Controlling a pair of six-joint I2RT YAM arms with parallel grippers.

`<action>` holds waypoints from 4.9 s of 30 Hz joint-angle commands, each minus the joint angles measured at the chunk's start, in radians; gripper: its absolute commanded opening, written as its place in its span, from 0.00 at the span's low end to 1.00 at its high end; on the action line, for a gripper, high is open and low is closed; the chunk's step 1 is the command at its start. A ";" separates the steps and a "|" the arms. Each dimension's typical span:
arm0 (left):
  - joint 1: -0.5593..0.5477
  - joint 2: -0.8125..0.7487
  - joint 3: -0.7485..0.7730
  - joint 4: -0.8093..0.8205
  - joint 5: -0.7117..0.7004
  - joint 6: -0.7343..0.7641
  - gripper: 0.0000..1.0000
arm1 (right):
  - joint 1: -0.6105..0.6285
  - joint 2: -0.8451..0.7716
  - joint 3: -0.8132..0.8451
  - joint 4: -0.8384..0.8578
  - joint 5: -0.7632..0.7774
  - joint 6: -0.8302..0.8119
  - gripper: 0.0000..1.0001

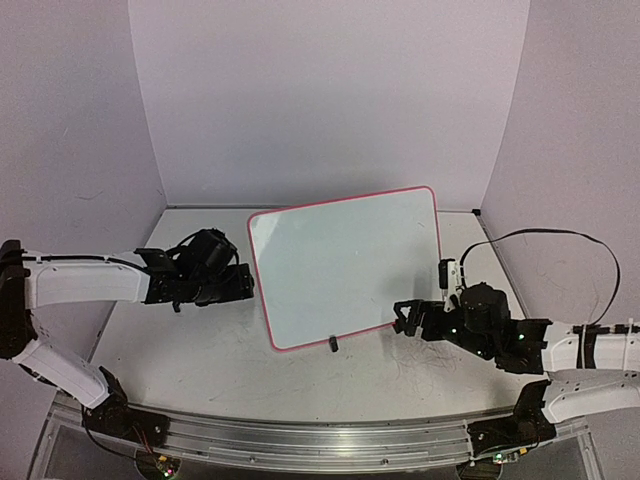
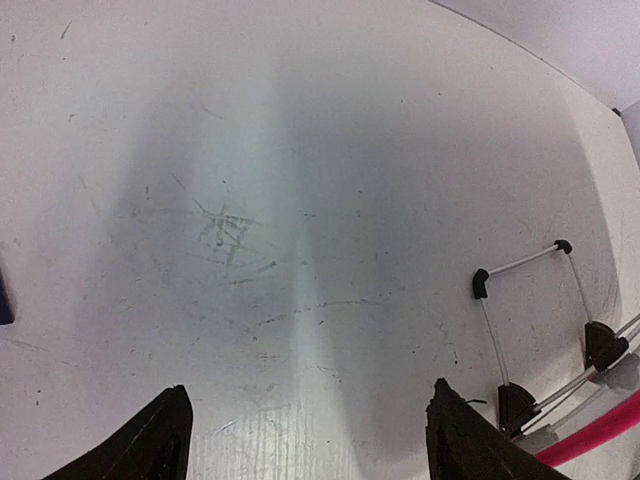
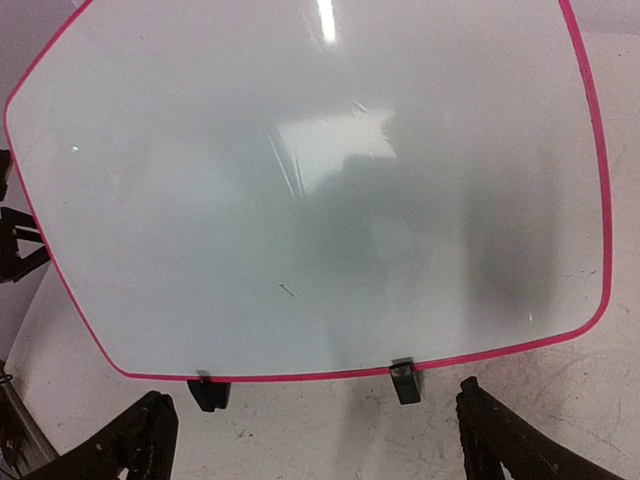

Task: Write a sentence on the whiteboard
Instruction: Pick up the whiteboard marker from the corner of the board, then pass from the left arm to the right

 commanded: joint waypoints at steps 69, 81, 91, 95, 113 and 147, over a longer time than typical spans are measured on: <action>0.700 0.382 0.160 -0.060 0.197 0.294 0.47 | 0.018 0.124 0.102 -0.015 -0.127 -0.060 0.94; 0.656 0.435 0.158 -0.061 0.122 0.289 0.19 | 0.019 0.108 0.119 -0.021 -0.114 -0.071 0.95; 0.614 0.366 0.126 -0.061 0.129 0.281 0.03 | 0.019 0.095 0.127 -0.043 -0.105 -0.056 0.95; 0.614 0.293 0.113 -0.063 0.143 0.281 0.00 | 0.019 0.071 0.135 -0.051 -0.115 -0.045 0.95; 0.536 -0.242 0.152 -0.090 0.577 0.373 0.00 | 0.019 0.016 0.171 -0.080 -0.160 0.001 0.95; -0.366 0.020 0.379 0.036 0.646 0.731 0.00 | 0.018 0.134 0.352 0.073 -0.919 0.054 0.64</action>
